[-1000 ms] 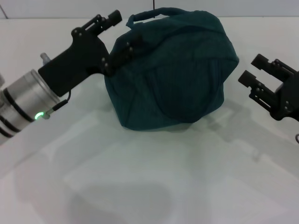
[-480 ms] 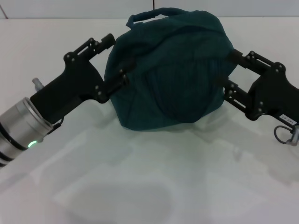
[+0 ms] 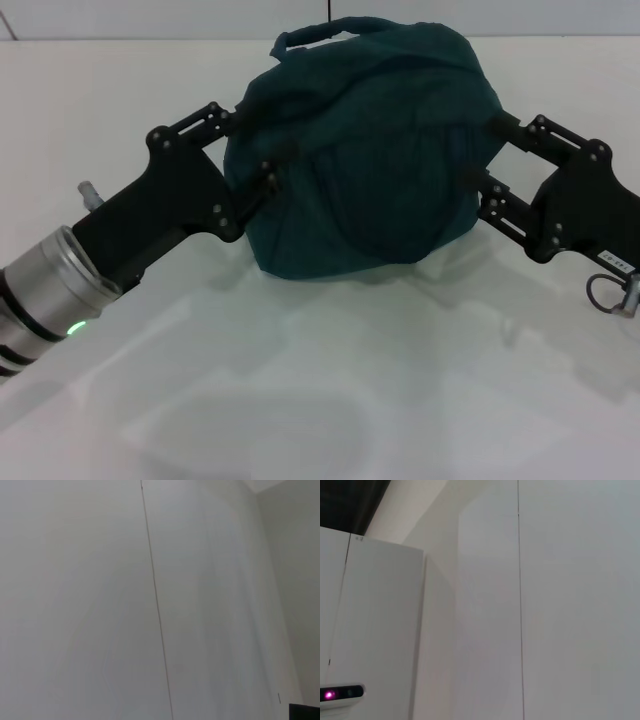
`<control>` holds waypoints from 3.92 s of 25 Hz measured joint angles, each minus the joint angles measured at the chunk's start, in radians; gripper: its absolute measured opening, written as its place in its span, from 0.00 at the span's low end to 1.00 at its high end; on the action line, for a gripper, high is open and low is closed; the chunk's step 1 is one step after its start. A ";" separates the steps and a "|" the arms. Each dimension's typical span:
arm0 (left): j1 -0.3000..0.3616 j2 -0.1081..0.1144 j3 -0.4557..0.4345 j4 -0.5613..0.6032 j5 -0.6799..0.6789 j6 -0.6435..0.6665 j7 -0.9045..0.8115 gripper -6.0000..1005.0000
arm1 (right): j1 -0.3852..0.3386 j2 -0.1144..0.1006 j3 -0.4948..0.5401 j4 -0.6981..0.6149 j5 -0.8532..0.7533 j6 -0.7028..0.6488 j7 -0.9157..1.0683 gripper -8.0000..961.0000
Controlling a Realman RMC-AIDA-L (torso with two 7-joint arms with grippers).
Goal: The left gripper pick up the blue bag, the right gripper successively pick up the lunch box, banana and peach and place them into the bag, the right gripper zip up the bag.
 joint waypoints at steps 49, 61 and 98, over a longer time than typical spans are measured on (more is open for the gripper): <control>0.019 -0.008 -0.010 -0.079 -0.023 0.027 0.130 0.45 | -0.004 0.003 0.003 0.016 0.020 -0.003 -0.050 0.55; 0.030 -0.008 -0.004 -0.092 -0.072 0.027 0.130 0.45 | -0.006 0.004 0.001 0.016 0.020 -0.010 -0.055 0.55; 0.062 0.028 0.149 0.014 0.002 0.111 0.079 0.45 | -0.007 -0.048 -0.005 0.007 -0.146 -0.111 0.074 0.55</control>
